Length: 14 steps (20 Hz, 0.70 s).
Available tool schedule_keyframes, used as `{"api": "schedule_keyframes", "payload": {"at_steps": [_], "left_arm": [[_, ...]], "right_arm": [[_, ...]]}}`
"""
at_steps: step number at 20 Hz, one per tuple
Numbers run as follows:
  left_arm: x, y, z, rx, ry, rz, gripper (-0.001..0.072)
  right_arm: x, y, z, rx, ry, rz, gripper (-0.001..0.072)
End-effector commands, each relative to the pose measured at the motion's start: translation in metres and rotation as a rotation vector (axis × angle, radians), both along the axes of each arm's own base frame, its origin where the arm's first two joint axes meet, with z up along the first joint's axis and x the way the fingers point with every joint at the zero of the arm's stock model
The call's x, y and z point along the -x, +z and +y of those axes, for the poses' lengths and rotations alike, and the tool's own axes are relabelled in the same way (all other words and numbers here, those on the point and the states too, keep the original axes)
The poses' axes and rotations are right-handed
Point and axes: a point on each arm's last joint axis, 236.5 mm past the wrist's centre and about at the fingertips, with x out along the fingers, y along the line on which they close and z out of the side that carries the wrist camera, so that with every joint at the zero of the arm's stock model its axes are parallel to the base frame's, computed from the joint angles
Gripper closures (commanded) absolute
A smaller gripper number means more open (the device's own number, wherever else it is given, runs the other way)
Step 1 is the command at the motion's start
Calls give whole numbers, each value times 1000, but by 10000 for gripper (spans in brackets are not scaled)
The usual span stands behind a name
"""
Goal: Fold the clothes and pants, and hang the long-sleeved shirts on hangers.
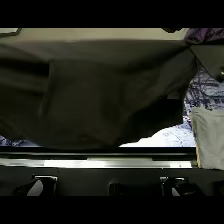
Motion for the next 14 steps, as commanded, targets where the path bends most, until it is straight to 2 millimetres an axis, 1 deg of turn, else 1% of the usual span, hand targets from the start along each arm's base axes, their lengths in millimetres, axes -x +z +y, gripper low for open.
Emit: {"api": "schedule_keyframes", "payload": {"at_steps": [1,2,3,4,6,7,8,9,10,11,12,14], "left_arm": [[-74,-77,6,70,-53,211,695],[-99,-111,5,94,-72,289,695],[-126,-150,3,119,-95,376,695],[-149,-190,-1,142,-114,460,695],[-192,-283,-13,183,-149,628,695],[-208,-326,-19,201,-156,690,695],[-222,-369,-24,214,-159,743,695],[-233,-406,-29,232,-159,781,694],[-241,-431,-34,262,-161,800,694],[-248,-449,-38,298,-161,808,694],[-254,-462,-41,329,-160,806,694],[-261,-474,-42,354,-154,800,693]], "right_arm": [[-74,-66,-18,22,-129,206,682],[-100,-97,-15,37,-128,284,682],[-122,-132,-12,53,-127,368,682],[-144,-173,-10,73,-127,460,682],[-178,-253,-5,96,-125,620,681],[-194,-293,-5,108,-132,682,681],[-210,-325,-4,106,-146,716,681],[-225,-353,-2,88,-160,734,681],[-241,-378,2,49,-174,744,681],[-252,-398,6,15,-188,752,681],[-261,-415,10,-27,-200,764,681],[-268,-440,17,-90,-210,795,681]]}}
